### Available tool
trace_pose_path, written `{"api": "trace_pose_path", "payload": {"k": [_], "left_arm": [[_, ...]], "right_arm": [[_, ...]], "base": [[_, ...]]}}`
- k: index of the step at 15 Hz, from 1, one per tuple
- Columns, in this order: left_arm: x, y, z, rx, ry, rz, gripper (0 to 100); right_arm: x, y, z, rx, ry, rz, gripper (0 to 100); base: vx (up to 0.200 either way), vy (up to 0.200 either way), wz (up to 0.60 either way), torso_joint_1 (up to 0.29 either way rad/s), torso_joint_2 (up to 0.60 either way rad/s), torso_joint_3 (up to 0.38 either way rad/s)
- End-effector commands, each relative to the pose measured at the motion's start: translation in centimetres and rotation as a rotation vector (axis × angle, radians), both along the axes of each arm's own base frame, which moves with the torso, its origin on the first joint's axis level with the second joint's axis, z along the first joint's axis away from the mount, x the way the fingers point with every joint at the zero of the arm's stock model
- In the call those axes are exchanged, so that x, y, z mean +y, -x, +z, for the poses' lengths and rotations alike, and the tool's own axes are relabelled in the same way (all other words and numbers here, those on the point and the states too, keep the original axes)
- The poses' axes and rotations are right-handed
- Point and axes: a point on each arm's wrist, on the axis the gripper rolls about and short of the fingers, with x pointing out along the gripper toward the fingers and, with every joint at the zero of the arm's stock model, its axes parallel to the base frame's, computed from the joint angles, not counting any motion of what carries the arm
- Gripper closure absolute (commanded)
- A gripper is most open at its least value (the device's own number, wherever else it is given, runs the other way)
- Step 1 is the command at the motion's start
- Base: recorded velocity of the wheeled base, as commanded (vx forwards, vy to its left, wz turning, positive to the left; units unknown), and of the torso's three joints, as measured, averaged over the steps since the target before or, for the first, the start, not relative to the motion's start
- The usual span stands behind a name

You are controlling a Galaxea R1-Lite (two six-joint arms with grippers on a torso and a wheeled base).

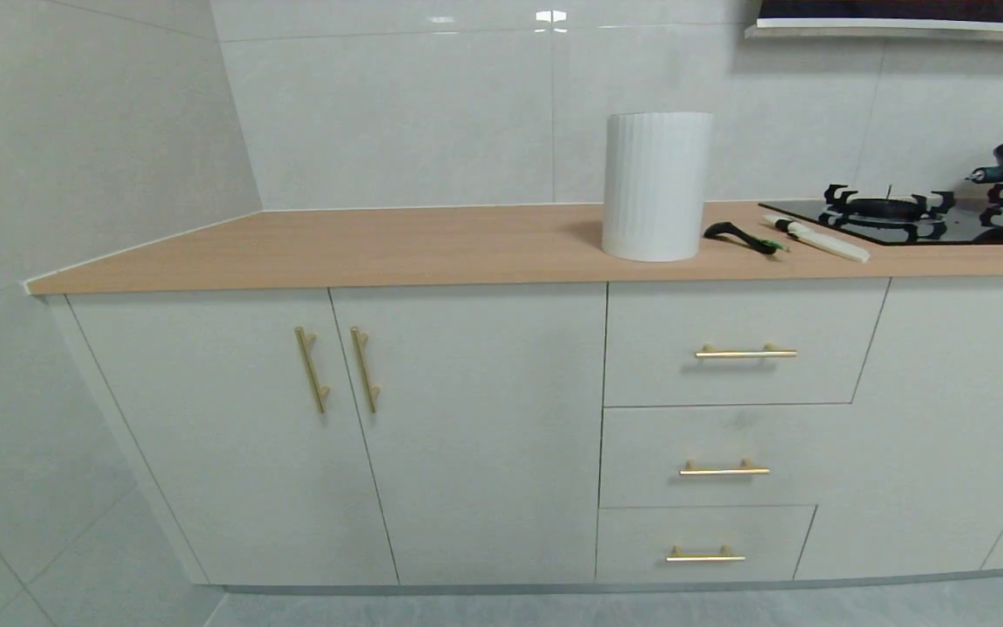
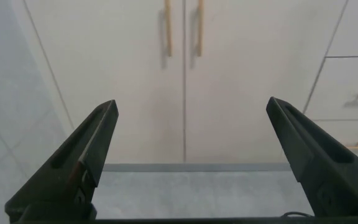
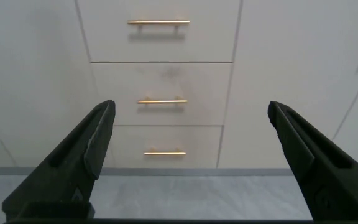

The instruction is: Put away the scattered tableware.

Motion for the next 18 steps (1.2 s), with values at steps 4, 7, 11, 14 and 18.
{"api": "trace_pose_path", "payload": {"k": [4, 7, 11, 14, 18], "left_arm": [[0.00, 0.00, 0.00, 0.000, 0.000, 0.002, 0], [0.00, 0.00, 0.00, 0.000, 0.000, 0.000, 0], [0.00, 0.00, 0.00, 0.000, 0.000, 0.002, 0], [0.00, 0.00, 0.00, 0.000, 0.000, 0.000, 0], [0.00, 0.00, -0.02, 0.001, 0.000, 0.000, 0]], "right_arm": [[0.00, -0.01, 0.01, 0.001, 0.000, 0.000, 0], [0.00, -0.01, 0.01, 0.001, 0.000, 0.000, 0], [0.00, -0.01, 0.01, 0.001, 0.000, 0.000, 0], [0.00, -0.01, 0.01, 0.001, 0.000, -0.002, 0], [-0.02, 0.00, 0.01, -0.001, -0.004, -0.008, 0]], "base": [[0.000, -0.050, 0.00, 0.001, 0.00, 0.001], [0.000, 0.000, 0.00, 0.000, 0.00, 0.000], [0.150, 0.000, 0.00, -0.003, 0.00, 0.002], [0.133, 0.000, 0.00, 0.005, 0.00, 0.000], [0.000, 0.000, 0.00, 0.000, 0.00, 0.000]]}}
